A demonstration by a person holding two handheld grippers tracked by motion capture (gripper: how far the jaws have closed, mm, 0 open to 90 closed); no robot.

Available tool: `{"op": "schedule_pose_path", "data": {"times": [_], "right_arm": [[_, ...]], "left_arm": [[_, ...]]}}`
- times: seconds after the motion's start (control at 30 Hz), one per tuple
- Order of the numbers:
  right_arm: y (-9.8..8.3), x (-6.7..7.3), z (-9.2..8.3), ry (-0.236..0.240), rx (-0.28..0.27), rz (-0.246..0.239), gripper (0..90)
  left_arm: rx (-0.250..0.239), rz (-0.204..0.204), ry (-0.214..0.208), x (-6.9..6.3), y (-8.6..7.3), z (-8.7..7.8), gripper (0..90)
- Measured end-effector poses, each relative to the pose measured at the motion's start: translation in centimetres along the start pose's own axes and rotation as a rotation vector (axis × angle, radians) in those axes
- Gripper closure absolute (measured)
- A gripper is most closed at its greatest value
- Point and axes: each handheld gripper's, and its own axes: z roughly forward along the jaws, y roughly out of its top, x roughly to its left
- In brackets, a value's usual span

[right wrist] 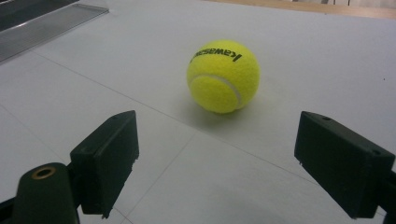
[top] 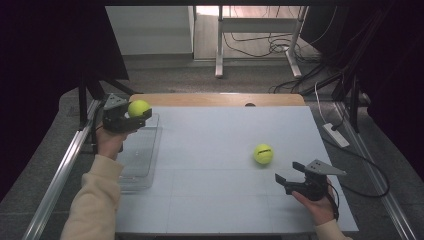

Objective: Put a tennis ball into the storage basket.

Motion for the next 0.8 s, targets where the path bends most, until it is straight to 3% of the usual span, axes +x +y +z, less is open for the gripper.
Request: {"op": "schedule_pose_path", "data": {"times": [0.53, 0.8], "right_arm": [[0.0, -0.1, 0.0, -0.002, -0.001, 0.003, 14.0], [0.0, -0.1, 0.0, -0.004, 0.002, 0.003, 14.0]], "left_arm": [[0.057, -0.011, 0.056, 1.6, 0.0, 1.1, 26.1], [0.083, -0.034, 0.064, 2.2, -0.2, 2.1, 26.1]]}}
